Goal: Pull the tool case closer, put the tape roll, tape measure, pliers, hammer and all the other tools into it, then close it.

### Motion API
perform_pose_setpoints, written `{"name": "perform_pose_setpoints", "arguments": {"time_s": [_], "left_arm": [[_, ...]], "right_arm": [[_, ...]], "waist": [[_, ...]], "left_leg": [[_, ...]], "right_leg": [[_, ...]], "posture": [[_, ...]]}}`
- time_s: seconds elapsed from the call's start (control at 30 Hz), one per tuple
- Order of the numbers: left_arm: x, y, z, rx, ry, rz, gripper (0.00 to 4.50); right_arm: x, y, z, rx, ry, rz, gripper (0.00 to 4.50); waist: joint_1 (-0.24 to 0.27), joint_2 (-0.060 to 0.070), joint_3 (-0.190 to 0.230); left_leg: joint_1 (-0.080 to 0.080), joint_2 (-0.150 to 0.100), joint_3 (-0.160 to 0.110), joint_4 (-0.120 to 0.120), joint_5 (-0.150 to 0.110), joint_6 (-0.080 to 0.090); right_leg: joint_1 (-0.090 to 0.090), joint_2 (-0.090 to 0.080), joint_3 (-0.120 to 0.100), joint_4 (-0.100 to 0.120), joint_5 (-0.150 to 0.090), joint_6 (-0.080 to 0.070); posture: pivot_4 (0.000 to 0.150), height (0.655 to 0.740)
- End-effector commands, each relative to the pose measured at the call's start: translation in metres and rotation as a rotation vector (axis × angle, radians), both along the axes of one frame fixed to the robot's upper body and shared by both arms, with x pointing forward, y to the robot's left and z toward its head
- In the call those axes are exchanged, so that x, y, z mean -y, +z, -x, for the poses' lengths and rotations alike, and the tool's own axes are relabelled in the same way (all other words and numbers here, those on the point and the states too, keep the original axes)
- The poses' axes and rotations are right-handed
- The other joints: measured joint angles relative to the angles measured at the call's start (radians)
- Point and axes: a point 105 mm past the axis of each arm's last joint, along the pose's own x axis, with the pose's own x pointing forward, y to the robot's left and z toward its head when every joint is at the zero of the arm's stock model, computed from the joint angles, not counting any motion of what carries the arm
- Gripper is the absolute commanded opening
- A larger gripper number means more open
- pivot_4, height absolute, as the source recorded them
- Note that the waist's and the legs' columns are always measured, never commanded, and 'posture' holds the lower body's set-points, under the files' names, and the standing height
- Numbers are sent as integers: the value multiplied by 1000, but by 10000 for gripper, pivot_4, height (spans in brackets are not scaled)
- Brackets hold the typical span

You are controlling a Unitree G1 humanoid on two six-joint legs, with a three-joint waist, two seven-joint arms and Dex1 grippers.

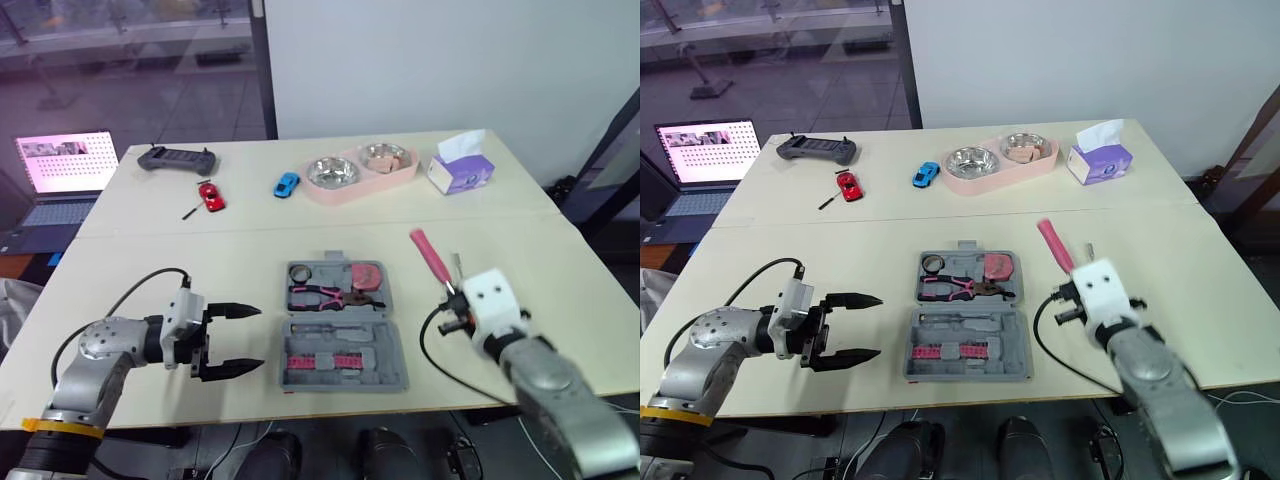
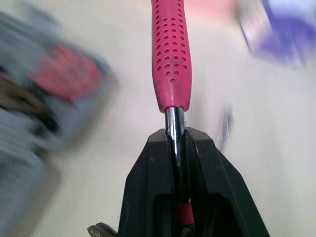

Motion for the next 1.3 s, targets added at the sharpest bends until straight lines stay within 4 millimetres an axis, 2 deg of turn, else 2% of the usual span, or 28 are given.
{"name": "perform_pose_setpoints", "arguments": {"time_s": [0.03,0.07,0.2,0.37,0.53,0.67,1.07,1.3], "left_arm": [[-6,9,-4,25,8,13,45000],[-6,9,-4,25,1,10,45000],[-8,9,-5,32,-24,-11,45000],[-11,6,-2,38,-54,-49,45000],[-11,2,2,45,-78,-75,45000],[-10,2,5,47,-80,-73,45000],[-7,-2,12,38,-86,-74,45000],[-6,0,11,44,-84,-68,45000]], "right_arm": [[-40,14,19,-105,313,64,222],[-51,14,25,-178,413,91,222],[-72,6,41,-389,631,253,222],[-82,-15,38,-563,660,378,222],[-96,-25,25,-592,679,423,222],[-97,-28,19,-617,673,456,222],[-105,-42,13,-640,689,487,222],[-101,-49,7,-656,658,489,222]], "waist": [[4,0,0],[5,0,1],[11,0,1],[9,0,2],[9,0,1],[10,0,1],[7,0,1],[7,0,1]], "left_leg": [[0,1,0,0,0,0],[0,1,-1,-1,0,0],[-1,3,-1,0,-1,0],[-3,4,-1,0,-1,0],[-8,4,0,0,-1,0],[-15,4,0,1,1,-2],[-15,4,0,2,1,-2],[-15,4,0,2,1,-3]], "right_leg": [[0,0,-1,0,0,0],[0,1,-2,0,0,-1],[2,1,-4,-4,-1,-4],[3,0,-5,-12,0,-7],[-3,-1,-4,-11,3,-5],[-12,1,-4,-9,7,-3],[-12,2,-4,-9,7,-4],[-12,2,-4,-9,7,-4]], "posture": [[1500,7370],[1500,7370],[1500,7370],[1500,7370],[1500,7370],[1500,7370],[1500,7370],[1500,7370]]}}
